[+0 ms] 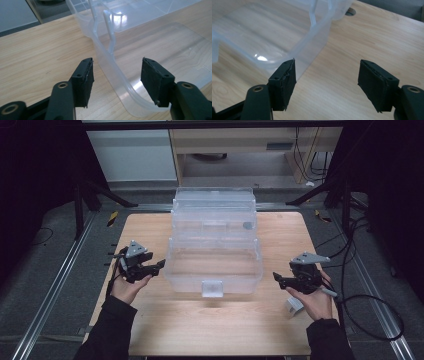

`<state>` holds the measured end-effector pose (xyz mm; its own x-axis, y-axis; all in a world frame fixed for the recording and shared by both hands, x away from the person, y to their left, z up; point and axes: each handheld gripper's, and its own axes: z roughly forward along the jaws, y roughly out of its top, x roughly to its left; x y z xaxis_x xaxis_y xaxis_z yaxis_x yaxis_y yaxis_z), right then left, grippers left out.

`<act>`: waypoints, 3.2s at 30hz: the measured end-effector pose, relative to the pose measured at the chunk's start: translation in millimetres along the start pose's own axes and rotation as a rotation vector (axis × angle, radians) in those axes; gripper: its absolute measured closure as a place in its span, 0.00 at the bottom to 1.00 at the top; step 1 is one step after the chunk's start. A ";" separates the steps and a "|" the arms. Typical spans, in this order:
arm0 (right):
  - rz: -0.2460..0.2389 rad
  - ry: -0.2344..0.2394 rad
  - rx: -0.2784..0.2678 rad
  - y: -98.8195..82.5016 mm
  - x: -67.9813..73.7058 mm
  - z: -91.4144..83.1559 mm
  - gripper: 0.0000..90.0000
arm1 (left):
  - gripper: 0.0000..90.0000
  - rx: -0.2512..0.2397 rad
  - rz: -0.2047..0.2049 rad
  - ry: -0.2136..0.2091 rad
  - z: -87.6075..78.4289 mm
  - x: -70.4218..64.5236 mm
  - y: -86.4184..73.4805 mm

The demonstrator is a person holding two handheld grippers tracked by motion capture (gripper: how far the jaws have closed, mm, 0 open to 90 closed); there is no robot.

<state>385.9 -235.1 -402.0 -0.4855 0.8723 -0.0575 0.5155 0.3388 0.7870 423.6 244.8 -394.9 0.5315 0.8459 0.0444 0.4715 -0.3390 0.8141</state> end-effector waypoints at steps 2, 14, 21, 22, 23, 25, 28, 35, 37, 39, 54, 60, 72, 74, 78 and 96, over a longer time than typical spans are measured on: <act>0.002 0.013 -0.009 10.1 2.7 10.1 0.35 | 0.51 0.015 0.002 0.010 6.9 -0.4 1.7; 0.011 0.056 0.022 22.4 16.5 57.9 0.43 | 0.59 0.089 0.006 -0.028 33.4 3.0 -7.4; 0.005 0.080 0.040 21.4 19.3 64.7 0.56 | 0.69 0.142 0.049 -0.018 41.2 -5.0 -8.7; 0.008 0.086 0.043 21.7 20.2 65.0 0.59 | 0.69 0.142 0.050 -0.013 41.3 -5.7 -8.8; 0.007 0.091 0.044 22.0 20.8 65.5 0.62 | 0.69 0.144 0.048 -0.011 41.1 -6.2 -8.7; -0.001 0.086 0.053 22.8 22.5 66.2 0.63 | 0.70 0.148 0.047 -0.004 40.4 -7.9 -8.6; 0.004 0.080 0.060 23.3 23.8 66.0 0.64 | 0.70 0.158 0.047 0.004 39.5 -9.9 -8.2; -0.009 0.065 0.063 23.2 27.0 64.5 0.66 | 0.71 0.186 0.060 0.033 34.9 -17.9 -8.0; -0.011 0.062 0.066 22.9 28.3 63.7 0.66 | 0.70 0.188 0.057 0.034 33.0 -18.7 -9.0; -0.016 0.062 0.066 22.7 28.8 63.3 0.66 | 0.70 0.176 0.038 0.027 30.9 -18.6 -11.8; -0.031 0.050 0.053 22.8 34.2 59.2 0.52 | 0.57 0.133 0.033 -0.010 15.8 -11.9 -17.3; 0.010 0.038 -0.025 26.0 23.3 42.6 0.39 | 0.49 0.067 0.040 -0.001 1.6 -2.6 -11.2; 0.046 -0.005 -0.056 11.2 -5.9 17.4 0.27 | 0.45 -0.010 0.044 -0.077 -12.3 9.2 -5.9; 0.050 -0.014 -0.050 7.7 -10.4 16.2 0.26 | 0.45 -0.006 0.064 -0.088 -12.2 7.2 -4.8; 0.058 -0.029 -0.047 1.2 -16.3 14.7 0.25 | 0.45 0.007 0.095 -0.104 -10.5 3.3 -1.7; 0.029 -0.037 0.004 -27.3 -31.7 9.3 0.24 | 0.47 -0.012 0.245 -0.257 -2.8 -10.1 60.6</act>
<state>393.8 -268.7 -427.4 -0.4440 0.8942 -0.0570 0.5323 0.3145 0.7860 444.8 216.8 -344.3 0.7883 0.6082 0.0934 0.3004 -0.5129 0.8042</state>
